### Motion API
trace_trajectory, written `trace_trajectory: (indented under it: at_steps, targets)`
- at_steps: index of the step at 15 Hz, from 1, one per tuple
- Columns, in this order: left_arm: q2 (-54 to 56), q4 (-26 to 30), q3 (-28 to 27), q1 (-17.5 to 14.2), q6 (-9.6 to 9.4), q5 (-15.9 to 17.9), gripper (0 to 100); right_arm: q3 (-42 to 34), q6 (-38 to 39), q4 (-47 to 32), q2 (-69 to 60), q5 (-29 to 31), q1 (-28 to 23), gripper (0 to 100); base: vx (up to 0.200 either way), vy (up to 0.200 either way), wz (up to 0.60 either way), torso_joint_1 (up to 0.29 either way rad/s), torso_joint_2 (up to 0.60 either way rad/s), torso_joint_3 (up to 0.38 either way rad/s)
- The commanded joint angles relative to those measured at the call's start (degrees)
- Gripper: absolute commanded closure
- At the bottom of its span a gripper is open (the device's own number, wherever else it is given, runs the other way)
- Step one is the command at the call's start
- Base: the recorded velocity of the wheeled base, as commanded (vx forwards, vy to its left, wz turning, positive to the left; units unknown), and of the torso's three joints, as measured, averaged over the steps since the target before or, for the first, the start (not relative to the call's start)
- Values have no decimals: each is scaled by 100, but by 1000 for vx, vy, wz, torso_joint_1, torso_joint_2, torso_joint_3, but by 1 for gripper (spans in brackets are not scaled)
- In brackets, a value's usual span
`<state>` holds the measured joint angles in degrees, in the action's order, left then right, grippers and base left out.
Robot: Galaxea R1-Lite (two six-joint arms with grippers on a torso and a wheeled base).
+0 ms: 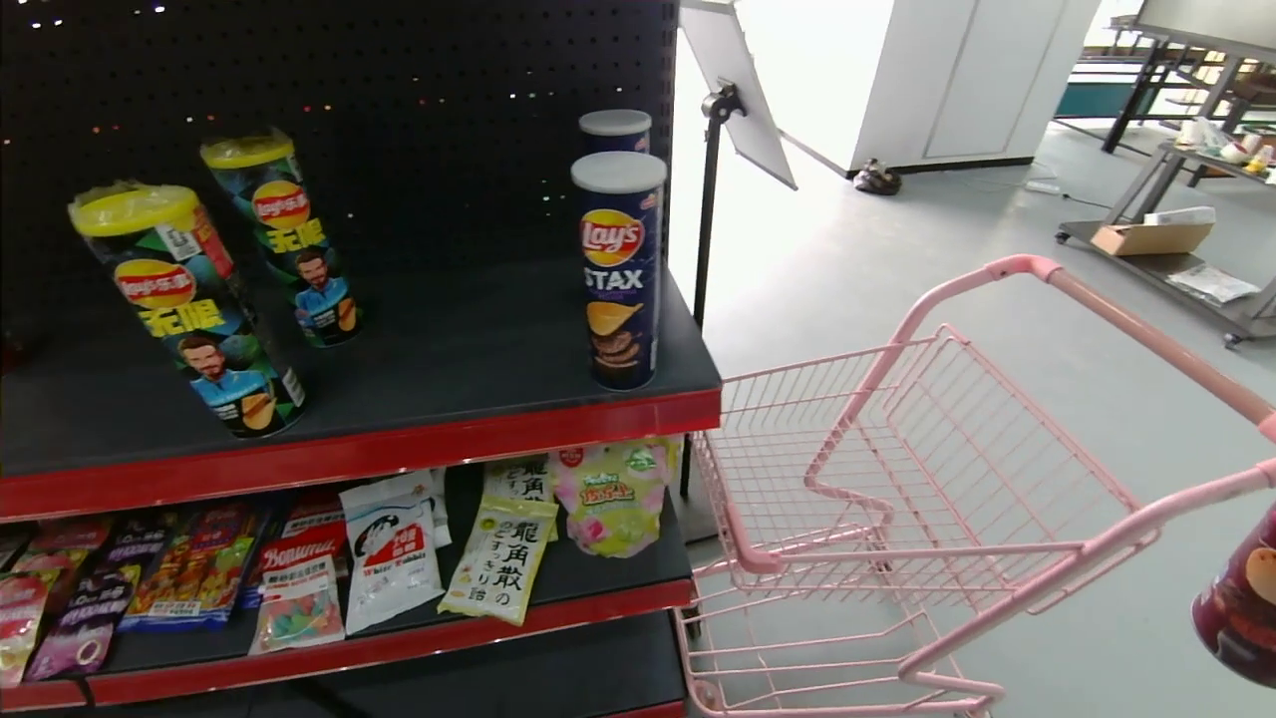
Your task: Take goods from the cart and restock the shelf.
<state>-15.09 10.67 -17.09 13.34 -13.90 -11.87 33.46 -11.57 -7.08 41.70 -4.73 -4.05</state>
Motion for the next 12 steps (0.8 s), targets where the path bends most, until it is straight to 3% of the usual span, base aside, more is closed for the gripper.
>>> trace_trajectory:
  at_steps: [1,5,12]
  targets:
    - [6,-3,-14,2,1,1,0,-6,-3,-12,22,-2,0,100,0,0,0,0,0,0]
    - [15,-3,-14,2,10,10,0,-156,-3,14,-83,-10,0,100,0,0,0,0,0,0]
    - [33,-3,-5,2,1,18,0,-437,32,58,-532,-28,0,100,0,200,0,0,2,2]
